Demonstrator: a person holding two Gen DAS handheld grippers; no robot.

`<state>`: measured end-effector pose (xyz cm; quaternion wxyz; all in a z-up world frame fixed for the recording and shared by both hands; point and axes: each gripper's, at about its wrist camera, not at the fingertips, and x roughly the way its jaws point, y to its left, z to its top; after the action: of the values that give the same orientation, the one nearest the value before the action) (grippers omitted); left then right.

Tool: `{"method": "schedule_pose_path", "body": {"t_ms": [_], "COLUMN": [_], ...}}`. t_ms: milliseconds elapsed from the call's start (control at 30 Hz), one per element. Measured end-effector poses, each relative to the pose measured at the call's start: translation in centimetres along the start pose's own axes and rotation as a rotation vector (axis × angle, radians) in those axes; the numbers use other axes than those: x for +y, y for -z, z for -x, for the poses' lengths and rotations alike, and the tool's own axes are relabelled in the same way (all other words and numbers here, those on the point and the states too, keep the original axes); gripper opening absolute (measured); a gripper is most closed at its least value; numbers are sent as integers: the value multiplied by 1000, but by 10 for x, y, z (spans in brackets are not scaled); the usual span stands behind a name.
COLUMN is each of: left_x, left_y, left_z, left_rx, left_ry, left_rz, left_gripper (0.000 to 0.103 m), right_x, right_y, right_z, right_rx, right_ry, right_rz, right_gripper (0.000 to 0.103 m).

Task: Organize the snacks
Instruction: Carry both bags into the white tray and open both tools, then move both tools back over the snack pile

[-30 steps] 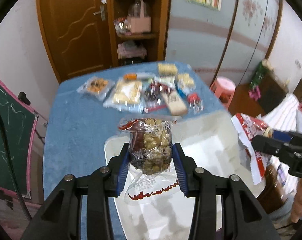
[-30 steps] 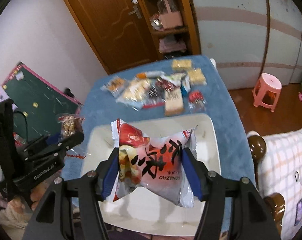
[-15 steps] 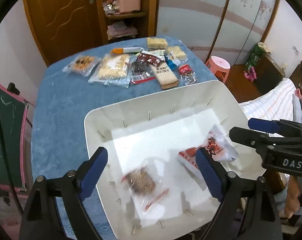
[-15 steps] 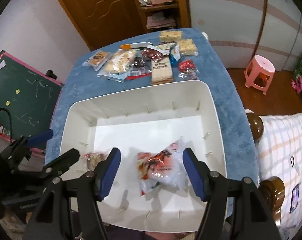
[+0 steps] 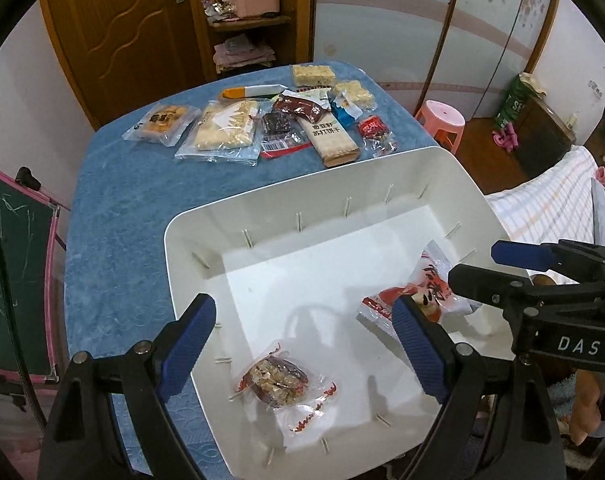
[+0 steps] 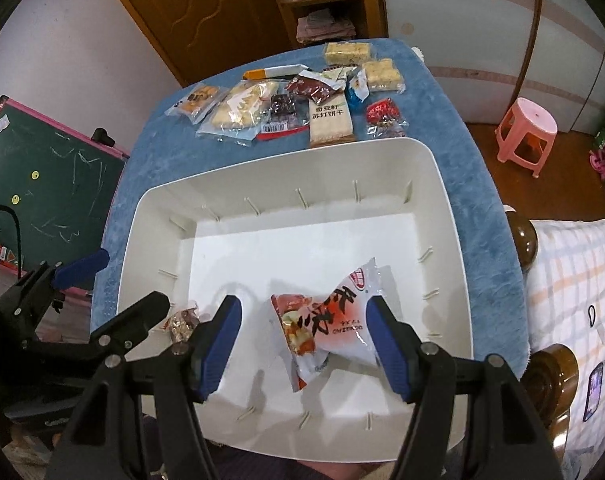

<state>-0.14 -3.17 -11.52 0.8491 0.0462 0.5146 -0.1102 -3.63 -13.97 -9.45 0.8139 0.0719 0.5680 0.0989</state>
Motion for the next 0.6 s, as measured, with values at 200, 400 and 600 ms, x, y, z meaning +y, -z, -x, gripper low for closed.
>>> {"method": "schedule_pose_path", "body": {"t_ms": [200,400,600], "left_x": [1,1,1], "left_y": [1,0,-2], "left_z": [-1,-4,-8], "left_rx": [4,11,15], "left_ry": [2,2,-4], "left_rz": [-2,-5,-5], "left_gripper": [89,89,89], "right_x": [1,0,0], "right_y": [-1,-1,-5], "right_z": [-3,-9,-9], "right_rx": [8,23,16], "right_ry": [0,-1,31], "right_rz": [5,-3,18], "right_gripper": [66,66,66]}}
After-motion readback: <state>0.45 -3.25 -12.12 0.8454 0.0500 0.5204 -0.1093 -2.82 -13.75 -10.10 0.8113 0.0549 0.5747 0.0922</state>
